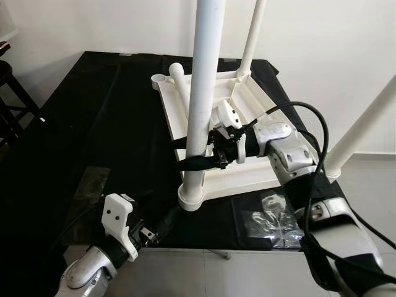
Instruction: Building children table
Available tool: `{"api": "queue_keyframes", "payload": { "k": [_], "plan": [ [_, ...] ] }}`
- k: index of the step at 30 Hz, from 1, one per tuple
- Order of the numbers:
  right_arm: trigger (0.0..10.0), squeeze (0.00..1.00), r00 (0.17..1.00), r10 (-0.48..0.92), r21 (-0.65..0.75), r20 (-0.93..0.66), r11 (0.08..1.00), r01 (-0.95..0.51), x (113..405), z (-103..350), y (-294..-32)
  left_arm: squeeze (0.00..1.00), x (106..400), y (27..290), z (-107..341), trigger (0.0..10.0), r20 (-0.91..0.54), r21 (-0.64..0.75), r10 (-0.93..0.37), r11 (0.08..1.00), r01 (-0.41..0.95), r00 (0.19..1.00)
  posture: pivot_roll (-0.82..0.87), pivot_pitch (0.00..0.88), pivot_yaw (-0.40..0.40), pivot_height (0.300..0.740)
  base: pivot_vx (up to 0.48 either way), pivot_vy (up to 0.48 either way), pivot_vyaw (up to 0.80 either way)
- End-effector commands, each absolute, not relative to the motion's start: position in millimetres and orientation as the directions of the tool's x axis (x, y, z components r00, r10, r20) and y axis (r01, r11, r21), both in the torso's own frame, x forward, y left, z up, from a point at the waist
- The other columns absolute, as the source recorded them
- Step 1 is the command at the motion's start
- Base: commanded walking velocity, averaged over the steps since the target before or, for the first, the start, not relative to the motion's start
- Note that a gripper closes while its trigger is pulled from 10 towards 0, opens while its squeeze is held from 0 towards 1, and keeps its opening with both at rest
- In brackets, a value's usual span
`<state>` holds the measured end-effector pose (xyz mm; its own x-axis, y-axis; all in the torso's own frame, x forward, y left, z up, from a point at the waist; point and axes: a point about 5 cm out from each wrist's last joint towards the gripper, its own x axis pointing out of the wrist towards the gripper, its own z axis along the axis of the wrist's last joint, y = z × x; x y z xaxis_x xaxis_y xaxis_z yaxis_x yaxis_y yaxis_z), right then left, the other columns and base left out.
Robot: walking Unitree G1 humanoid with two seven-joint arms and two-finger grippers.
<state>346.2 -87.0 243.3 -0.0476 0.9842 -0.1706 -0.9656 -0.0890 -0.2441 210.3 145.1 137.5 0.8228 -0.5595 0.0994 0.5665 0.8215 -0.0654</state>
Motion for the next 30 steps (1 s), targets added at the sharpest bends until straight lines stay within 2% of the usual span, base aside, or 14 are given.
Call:
{"api": "queue_keyframes", "payload": {
  "k": [1,5,6,7,8,9,10,13,15,22,23,26,27,30],
  "plan": [
    [0.0,0.00,-0.062,0.980,-0.264,-0.190,-0.112,-0.958,343.8,235.1,-89.3,0.00,207.2,140.9,137.4,10.0,0.097,-0.078,-0.566,0.815,0.574,0.818,-0.14,0.125,-0.089,0.740,0.000,0.000,0.00],
    [0.0,0.00,0.023,0.986,-0.252,-0.163,-0.019,-0.967,342.2,224.2,-97.0,0.00,207.0,141.0,138.1,10.0,0.099,-0.079,-0.566,0.815,0.574,0.818,-0.14,0.135,-0.090,0.740,0.000,0.000,0.00],
    [0.0,0.00,0.189,0.968,-0.234,-0.167,0.147,-0.961,344.2,213.8,-98.9,0.00,206.9,141.6,138.3,10.0,0.098,-0.080,-0.567,0.814,0.575,0.818,-0.15,0.136,-0.099,0.740,0.000,0.000,0.00],
    [0.0,0.00,0.189,0.968,-0.234,-0.167,0.147,-0.961,344.2,213.8,-98.9,0.00,206.9,141.6,138.3,10.0,0.098,-0.080,-0.567,0.814,0.575,0.818,-0.15,0.136,-0.099,0.740,0.000,0.000,0.00],
    [0.0,0.00,0.595,0.800,-0.167,-0.078,0.578,-0.799,352.3,200.1,-92.0,0.00,207.0,142.9,138.4,10.0,0.097,-0.079,-0.568,0.814,0.575,0.817,-0.16,0.138,-0.102,0.740,0.000,0.000,0.00],
    [0.0,0.00,0.595,0.800,-0.167,-0.078,0.578,-0.799,352.3,200.1,-92.0,0.00,207.0,142.9,138.4,10.0,0.097,-0.079,-0.568,0.814,0.575,0.817,-0.16,0.138,-0.102,0.740,0.000,0.000,0.00],
    [0.0,0.00,0.828,0.556,-0.101,-0.069,0.822,-0.560,354.4,189.1,-95.6,0.00,207.1,143.8,138.4,10.0,0.097,-0.078,-0.568,0.814,0.575,0.817,-0.16,0.138,-0.102,0.740,0.000,0.000,0.00],
    [0.0,0.00,0.864,0.492,-0.055,-0.110,0.865,-0.499,322.6,167.3,-78.2,0.00,208.3,144.9,139.2,10.0,0.099,-0.079,-0.566,0.815,0.574,0.818,-0.16,0.149,-0.082,0.740,0.000,0.000,0.00],
    [0.0,0.00,0.757,0.642,-0.027,-0.124,0.760,-0.649,279.5,158.0,-43.3,0.00,210.2,145.1,138.7,10.0,0.099,-0.072,-0.565,0.817,0.572,0.819,-0.18,0.132,-0.081,0.740,0.000,0.000,0.00],
    [0.8,0.00,0.724,0.685,-0.066,-0.087,0.721,-0.690,295.9,172.3,-38.0,0.00,215.8,144.4,138.0,10.0,0.104,-0.073,-0.565,0.817,0.573,0.819,-0.18,0.107,-0.094,0.740,0.000,0.000,0.00],
    [10.0,0.00,0.719,0.688,-0.078,-0.095,0.715,-0.695,297.5,174.3,-37.9,0.00,216.0,144.9,138.0,10.0,0.106,-0.072,-0.558,0.821,0.566,0.823,-0.17,0.109,-0.096,0.740,0.000,0.000,0.00],
    [10.0,0.00,0.700,0.707,-0.074,-0.099,0.696,-0.714,298.2,177.9,-38.1,0.00,215.9,145.8,138.0,10.0,0.108,-0.071,-0.551,0.826,0.559,0.828,-0.17,0.108,-0.098,0.740,0.000,0.000,0.00],
    [10.0,1.00,0.666,0.740,-0.061,-0.094,0.663,-0.746,298.9,186.1,-37.0,0.00,215.9,146.0,138.2,10.0,0.109,-0.072,-0.546,0.829,0.554,0.831,-0.17,0.110,-0.100,0.740,0.000,0.000,0.00],
    [10.0,1.00,0.565,0.821,-0.062,-0.075,0.562,-0.825,300.9,202.7,-35.5,0.00,216.1,145.9,138.6,10.0,0.112,-0.072,-0.542,0.831,0.551,0.833,-0.17,0.110,-0.100,0.740,0.000,0.000,0.00]
  ]
}}
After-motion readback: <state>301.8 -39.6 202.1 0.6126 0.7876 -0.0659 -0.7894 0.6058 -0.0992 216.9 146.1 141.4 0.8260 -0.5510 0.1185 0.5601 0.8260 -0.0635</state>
